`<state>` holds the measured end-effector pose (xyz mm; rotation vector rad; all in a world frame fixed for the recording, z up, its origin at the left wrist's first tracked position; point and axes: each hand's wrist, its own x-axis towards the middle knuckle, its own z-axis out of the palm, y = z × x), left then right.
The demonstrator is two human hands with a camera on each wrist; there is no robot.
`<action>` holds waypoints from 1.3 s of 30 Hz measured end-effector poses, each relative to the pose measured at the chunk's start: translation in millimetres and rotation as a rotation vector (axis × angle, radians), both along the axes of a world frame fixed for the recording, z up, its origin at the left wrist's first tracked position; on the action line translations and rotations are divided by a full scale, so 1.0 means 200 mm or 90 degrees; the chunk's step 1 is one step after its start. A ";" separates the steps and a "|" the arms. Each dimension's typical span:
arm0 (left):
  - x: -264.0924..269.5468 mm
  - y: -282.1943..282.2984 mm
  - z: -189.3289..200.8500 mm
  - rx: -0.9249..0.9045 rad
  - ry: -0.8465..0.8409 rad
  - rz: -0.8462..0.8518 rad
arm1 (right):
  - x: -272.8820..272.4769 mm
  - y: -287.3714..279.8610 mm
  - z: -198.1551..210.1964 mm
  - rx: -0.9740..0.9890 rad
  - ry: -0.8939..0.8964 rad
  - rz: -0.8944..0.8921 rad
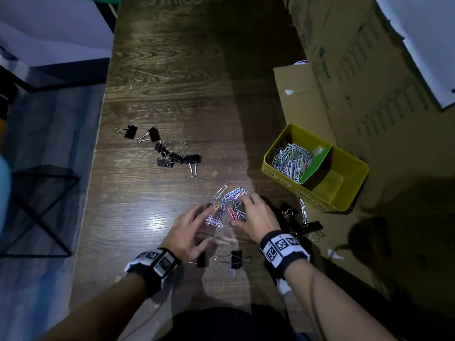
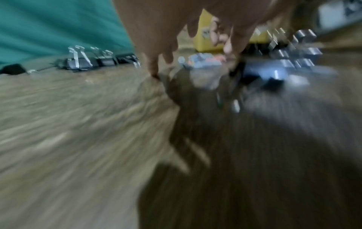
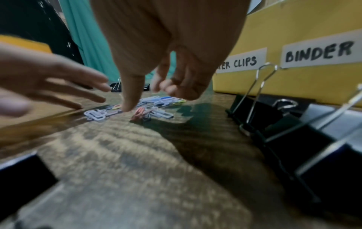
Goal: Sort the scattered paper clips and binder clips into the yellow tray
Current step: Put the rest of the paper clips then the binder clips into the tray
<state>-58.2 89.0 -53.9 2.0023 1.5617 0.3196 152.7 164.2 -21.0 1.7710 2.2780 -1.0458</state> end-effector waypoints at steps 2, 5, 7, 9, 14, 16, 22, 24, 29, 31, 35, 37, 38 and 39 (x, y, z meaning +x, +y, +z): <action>0.05 0.09 0.01 -0.017 0.045 0.056 | -0.01 0.01 -0.02 0.004 -0.032 0.009; 0.16 0.23 0.00 -0.100 0.142 0.051 | -0.04 0.03 -0.04 0.017 -0.101 0.044; 0.21 0.31 -0.01 -0.131 0.163 0.059 | -0.07 0.05 -0.05 0.018 -0.133 0.068; 0.25 0.38 0.00 -0.161 0.180 0.063 | -0.10 0.05 -0.04 -0.012 -0.131 0.081; 0.26 0.43 0.03 -0.160 0.182 0.013 | -0.14 0.02 -0.04 -0.061 -0.057 0.074; 0.25 0.39 0.02 -0.143 0.149 -0.003 | -0.13 0.01 -0.04 -0.062 -0.019 0.048; 0.20 0.33 0.02 -0.107 0.142 -0.043 | -0.13 -0.02 -0.08 -0.054 0.028 -0.044; 0.18 0.33 0.03 -0.096 0.133 -0.044 | -0.13 -0.01 -0.08 -0.069 0.060 -0.135; 0.14 0.34 0.06 -0.128 0.026 0.072 | -0.11 -0.02 -0.10 -0.134 0.148 -0.318; 0.11 0.36 0.08 -0.170 -0.062 0.184 | -0.10 -0.01 -0.11 -0.151 0.164 -0.353; 0.07 0.38 0.08 -0.319 -0.281 0.354 | -0.04 -0.01 -0.10 -0.162 0.232 -0.383; 0.04 0.39 0.09 -0.371 -0.375 0.415 | 0.00 -0.01 -0.07 -0.198 0.309 -0.411; 0.02 0.40 0.09 -0.384 -0.411 0.435 | 0.01 -0.01 -0.06 -0.210 0.343 -0.423; 0.00 0.42 0.09 -0.391 -0.435 0.445 | 0.03 -0.01 -0.03 -0.211 0.378 -0.430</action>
